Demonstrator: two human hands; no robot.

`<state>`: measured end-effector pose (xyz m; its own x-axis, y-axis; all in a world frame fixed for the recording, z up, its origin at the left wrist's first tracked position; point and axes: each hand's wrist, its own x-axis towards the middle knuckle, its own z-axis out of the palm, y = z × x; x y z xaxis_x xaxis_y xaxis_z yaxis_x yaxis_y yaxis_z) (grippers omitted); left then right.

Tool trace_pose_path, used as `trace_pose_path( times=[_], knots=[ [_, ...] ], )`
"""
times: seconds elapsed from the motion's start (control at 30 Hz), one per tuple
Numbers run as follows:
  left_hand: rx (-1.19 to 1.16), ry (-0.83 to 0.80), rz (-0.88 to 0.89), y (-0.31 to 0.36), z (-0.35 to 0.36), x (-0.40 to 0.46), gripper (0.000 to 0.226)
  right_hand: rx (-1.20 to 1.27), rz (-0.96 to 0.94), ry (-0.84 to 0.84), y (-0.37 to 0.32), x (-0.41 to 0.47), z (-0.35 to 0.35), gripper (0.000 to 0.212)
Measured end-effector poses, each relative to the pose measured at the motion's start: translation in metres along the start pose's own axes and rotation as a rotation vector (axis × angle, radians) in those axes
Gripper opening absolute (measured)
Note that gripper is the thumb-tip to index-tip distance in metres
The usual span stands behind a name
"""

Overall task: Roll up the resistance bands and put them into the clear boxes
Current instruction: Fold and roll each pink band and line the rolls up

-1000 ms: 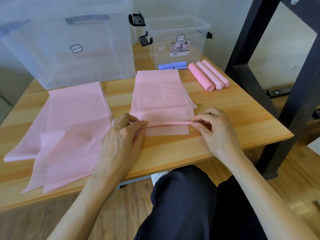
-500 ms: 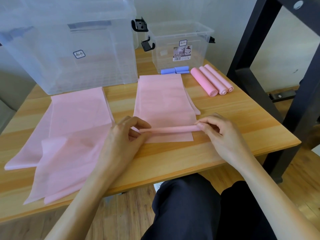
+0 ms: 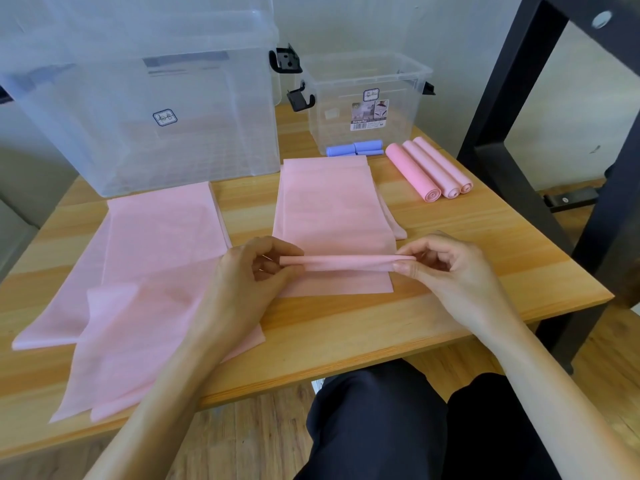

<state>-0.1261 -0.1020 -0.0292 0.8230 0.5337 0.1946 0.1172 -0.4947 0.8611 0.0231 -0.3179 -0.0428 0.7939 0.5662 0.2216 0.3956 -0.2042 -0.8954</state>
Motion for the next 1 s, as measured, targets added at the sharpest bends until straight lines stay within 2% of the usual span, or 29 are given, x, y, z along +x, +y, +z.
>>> trace_pose_path(
  times=[0.3, 0.37, 0.47, 0.63, 0.7, 0.83, 1.0],
  knots=[
    [0.044, 0.094, 0.026, -0.001, -0.003, -0.001, 0.01, 0.006, -0.024, -0.013, -0.001, 0.002, 0.001, 0.014],
    [0.023, 0.055, 0.004, 0.001, -0.004, -0.002, 0.005, 0.004, -0.023, -0.011, -0.001, 0.002, 0.001, 0.01],
    [-0.103, -0.024, -0.109, 0.009, -0.003, -0.003, 0.019, 0.004, -0.026, -0.006, -0.002, 0.0, 0.001, 0.01],
    [-0.342, -0.182, -0.258, 0.023, -0.003, -0.002, 0.023, 0.017, -0.032, -0.009, -0.003, -0.001, -0.001, 0.009],
    [-0.365, -0.249, -0.258, 0.026, -0.005, 0.003, 0.021, 0.026, -0.032, -0.016, -0.004, -0.001, -0.001, 0.009],
    [-0.27, -0.4, -0.198, 0.034, -0.006, 0.015, 0.028, 0.04, -0.037, -0.028, -0.009, 0.001, -0.001, 0.013],
    [-0.313, -0.362, -0.178, 0.037, -0.005, 0.031, 0.024, 0.061, -0.027, -0.025, -0.016, 0.001, -0.002, 0.014]
  ],
)
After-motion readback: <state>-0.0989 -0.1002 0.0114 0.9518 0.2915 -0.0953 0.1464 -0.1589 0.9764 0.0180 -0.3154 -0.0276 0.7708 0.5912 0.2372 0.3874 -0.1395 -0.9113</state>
